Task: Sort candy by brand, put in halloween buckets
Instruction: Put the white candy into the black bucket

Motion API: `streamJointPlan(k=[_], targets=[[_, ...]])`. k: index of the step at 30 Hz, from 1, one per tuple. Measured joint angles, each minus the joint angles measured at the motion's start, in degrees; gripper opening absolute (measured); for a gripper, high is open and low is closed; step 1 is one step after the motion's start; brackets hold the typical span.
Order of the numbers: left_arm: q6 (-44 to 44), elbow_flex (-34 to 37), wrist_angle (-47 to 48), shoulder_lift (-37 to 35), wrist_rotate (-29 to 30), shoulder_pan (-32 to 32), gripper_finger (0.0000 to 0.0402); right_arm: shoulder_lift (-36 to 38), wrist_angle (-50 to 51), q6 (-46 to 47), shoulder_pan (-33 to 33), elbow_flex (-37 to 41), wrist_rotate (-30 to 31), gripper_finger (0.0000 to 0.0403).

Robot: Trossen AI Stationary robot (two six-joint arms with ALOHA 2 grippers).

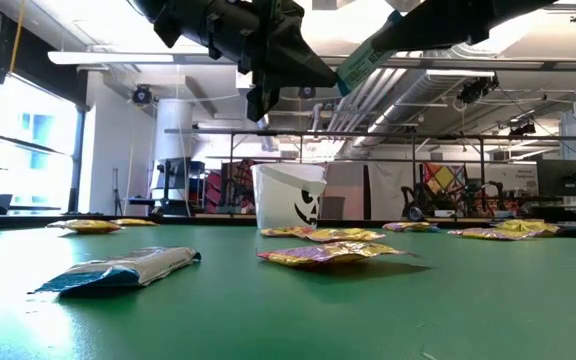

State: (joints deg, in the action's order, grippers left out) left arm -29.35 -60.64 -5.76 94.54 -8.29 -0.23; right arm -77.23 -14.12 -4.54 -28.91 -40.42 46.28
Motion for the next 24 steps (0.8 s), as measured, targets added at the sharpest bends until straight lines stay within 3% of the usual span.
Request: streamJointPlan(k=[8, 16, 20, 24], targets=[[2.49, 0.00, 0.31, 0.00, 0.02, -0.31, 0.0004, 0.00, -0.31, 1.82, 0.81, 0.00, -1.07, 0.0012], [10.44, 0.00, 0.35, -0.02, 1.47, -0.94, 0.0058, 3.07, 2.71, 5.90, -0.27, -0.02, -0.21, 0.0014], [14.00, 0.00, -0.10, -0.02, 4.06, -1.81, 0.0093, 6.71, 15.83, 14.08, -2.35, -3.70, 0.21, 0.0012], [15.93, 0.00, -0.16, -0.02, 4.12, -2.79, 0.0120, 7.72, 37.60, 26.40, -5.54, -11.38, -0.58, 0.0012]])
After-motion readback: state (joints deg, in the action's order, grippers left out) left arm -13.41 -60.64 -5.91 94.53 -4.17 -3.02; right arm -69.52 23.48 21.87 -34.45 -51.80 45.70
